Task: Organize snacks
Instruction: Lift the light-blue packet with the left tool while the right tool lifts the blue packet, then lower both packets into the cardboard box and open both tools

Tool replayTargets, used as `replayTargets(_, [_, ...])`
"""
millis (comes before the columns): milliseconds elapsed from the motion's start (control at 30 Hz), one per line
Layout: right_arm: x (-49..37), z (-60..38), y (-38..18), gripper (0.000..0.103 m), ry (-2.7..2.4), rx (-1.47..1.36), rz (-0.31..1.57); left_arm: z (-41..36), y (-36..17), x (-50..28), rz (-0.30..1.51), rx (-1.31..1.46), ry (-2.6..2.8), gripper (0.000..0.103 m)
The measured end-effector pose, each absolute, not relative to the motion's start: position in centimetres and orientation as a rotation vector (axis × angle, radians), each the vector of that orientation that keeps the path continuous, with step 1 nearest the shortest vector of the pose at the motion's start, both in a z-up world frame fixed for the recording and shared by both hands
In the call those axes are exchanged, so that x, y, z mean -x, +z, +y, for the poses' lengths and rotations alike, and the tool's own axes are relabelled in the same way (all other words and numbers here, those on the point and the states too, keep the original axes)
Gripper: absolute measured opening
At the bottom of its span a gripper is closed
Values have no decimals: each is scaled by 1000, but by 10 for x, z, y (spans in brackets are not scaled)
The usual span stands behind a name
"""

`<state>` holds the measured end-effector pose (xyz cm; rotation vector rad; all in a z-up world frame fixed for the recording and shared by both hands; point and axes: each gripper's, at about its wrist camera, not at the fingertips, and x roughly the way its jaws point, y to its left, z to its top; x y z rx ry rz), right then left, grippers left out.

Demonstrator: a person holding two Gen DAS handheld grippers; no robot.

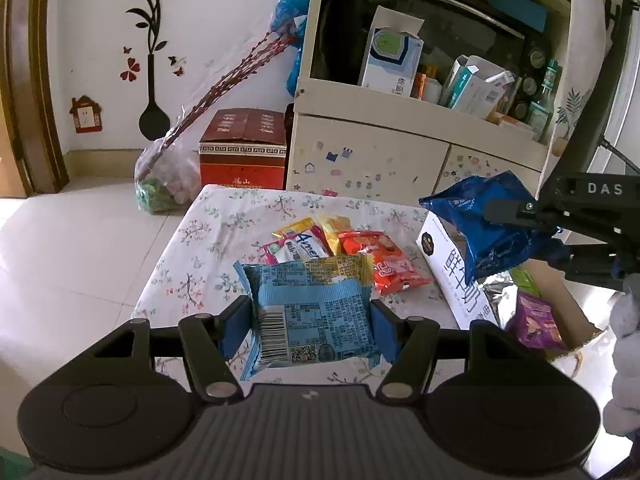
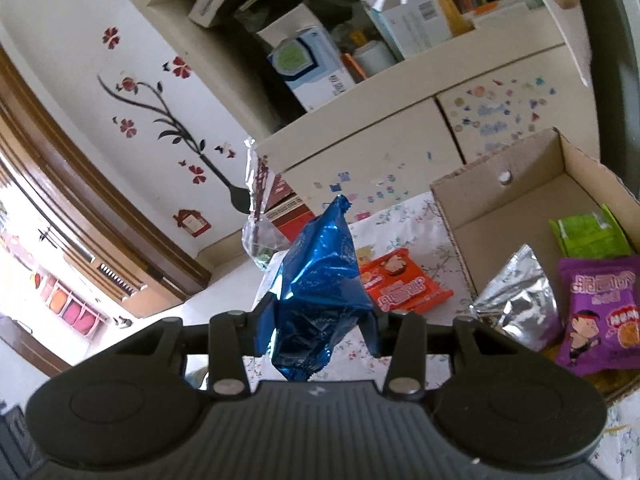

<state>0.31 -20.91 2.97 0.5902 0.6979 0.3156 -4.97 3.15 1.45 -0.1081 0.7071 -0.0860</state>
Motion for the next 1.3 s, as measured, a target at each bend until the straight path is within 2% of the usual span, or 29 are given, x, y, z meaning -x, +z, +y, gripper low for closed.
replayTargets(633, [27,-288,60,44,118,-618,540,-36,58,46,598,91,-255,68])
replayTargets(1167, [21,-341,54,44,2,-770,544,-144,29,-13,694,65,-462,69])
replayTargets(1300, [17,-343,49,47,-30,-785,557,-158,19,-22,722,74,-481,78])
